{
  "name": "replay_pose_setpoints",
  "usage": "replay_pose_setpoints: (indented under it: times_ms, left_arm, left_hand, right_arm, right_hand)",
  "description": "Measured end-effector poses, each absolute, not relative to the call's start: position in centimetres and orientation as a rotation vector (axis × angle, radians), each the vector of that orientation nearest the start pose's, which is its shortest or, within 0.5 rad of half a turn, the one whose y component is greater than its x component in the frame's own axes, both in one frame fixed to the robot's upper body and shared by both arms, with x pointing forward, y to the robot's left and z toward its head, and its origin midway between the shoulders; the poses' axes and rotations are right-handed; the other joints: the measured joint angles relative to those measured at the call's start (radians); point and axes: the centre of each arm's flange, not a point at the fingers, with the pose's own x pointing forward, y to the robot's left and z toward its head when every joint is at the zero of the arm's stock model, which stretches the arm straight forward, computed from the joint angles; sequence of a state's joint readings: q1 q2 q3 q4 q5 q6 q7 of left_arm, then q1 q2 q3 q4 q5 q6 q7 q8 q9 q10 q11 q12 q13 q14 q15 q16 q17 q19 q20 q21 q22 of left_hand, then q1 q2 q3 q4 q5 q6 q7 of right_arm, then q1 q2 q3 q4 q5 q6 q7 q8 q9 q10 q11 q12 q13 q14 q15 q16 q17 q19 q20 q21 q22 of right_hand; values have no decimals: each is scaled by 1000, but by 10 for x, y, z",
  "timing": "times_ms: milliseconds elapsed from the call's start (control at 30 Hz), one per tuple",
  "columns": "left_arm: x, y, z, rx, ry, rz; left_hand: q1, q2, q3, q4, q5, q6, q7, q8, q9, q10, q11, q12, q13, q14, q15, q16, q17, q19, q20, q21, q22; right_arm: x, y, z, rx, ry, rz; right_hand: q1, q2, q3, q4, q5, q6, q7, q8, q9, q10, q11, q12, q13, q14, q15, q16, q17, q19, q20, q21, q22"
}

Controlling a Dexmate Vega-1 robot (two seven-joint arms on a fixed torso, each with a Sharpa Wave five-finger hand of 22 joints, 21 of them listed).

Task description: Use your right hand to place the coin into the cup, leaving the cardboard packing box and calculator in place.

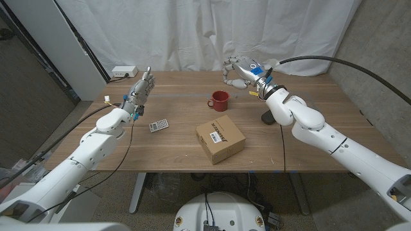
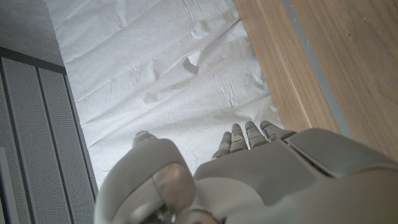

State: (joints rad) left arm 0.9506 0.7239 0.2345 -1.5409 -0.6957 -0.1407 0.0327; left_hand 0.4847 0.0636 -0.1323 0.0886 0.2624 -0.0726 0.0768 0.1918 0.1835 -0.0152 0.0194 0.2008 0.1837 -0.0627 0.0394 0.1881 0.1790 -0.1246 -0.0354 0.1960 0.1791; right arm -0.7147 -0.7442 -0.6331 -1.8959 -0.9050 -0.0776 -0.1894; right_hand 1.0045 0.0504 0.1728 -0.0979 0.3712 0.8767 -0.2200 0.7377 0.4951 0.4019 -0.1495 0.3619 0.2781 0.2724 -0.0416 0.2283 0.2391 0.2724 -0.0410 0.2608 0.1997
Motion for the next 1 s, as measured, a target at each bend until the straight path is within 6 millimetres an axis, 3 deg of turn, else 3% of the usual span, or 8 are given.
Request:
replay_pose_setpoints:
  times_ms: [1000]
  left_arm:
    - [600, 366, 15, 60, -598, -100]
  left_hand:
    - [0, 0, -4, -4, 0, 0, 0, 0, 0, 0, 0, 0, 0, 0, 0, 0, 0, 0, 0, 0, 0]
  right_arm:
    - [572, -122, 102, -1652, -1127, -128]
  right_hand:
    - [-1, 1, -9, -3, -14, -5, 2, 10, -6, 4, -3, -4, -9, 0, 0, 0, -2, 0, 0, 0, -2]
